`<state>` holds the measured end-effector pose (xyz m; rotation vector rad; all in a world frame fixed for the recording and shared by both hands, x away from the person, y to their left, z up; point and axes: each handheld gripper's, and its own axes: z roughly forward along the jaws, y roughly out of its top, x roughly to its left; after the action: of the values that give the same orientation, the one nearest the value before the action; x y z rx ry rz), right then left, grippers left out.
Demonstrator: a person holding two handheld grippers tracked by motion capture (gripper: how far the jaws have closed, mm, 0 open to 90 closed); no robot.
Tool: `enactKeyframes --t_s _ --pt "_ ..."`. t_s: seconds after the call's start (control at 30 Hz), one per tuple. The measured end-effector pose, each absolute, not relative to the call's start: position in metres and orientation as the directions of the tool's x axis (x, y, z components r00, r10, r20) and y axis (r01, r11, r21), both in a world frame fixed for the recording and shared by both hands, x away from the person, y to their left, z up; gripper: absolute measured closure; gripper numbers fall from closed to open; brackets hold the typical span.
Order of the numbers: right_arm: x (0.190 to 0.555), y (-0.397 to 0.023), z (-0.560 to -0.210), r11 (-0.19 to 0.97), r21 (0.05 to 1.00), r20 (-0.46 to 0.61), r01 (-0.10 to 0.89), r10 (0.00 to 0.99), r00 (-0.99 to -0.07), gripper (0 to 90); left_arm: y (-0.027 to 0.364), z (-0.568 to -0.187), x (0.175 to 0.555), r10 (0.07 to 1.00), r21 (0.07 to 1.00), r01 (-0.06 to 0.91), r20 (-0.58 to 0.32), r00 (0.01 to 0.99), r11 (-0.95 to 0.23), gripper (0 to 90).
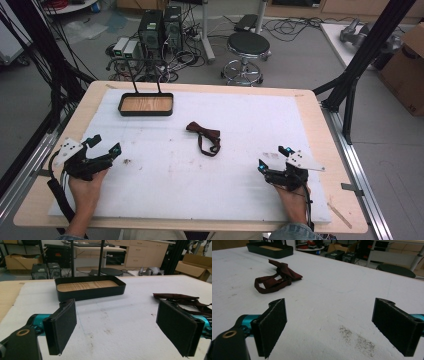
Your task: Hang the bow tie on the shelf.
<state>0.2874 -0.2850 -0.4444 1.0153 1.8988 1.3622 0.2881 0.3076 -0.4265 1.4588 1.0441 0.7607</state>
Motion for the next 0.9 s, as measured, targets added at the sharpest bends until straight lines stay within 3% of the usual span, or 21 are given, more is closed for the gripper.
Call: enactKeyframes --t_s 0.9 --pt "0.286 -0.2856 -0.4427 0.185 0.955 -0.034 0.232 0.845 -0.534 11.6 0.3021 -0.4273 0.2868 0.907 0.984 0.18 -0.074 0.415 -0.002 17.1"
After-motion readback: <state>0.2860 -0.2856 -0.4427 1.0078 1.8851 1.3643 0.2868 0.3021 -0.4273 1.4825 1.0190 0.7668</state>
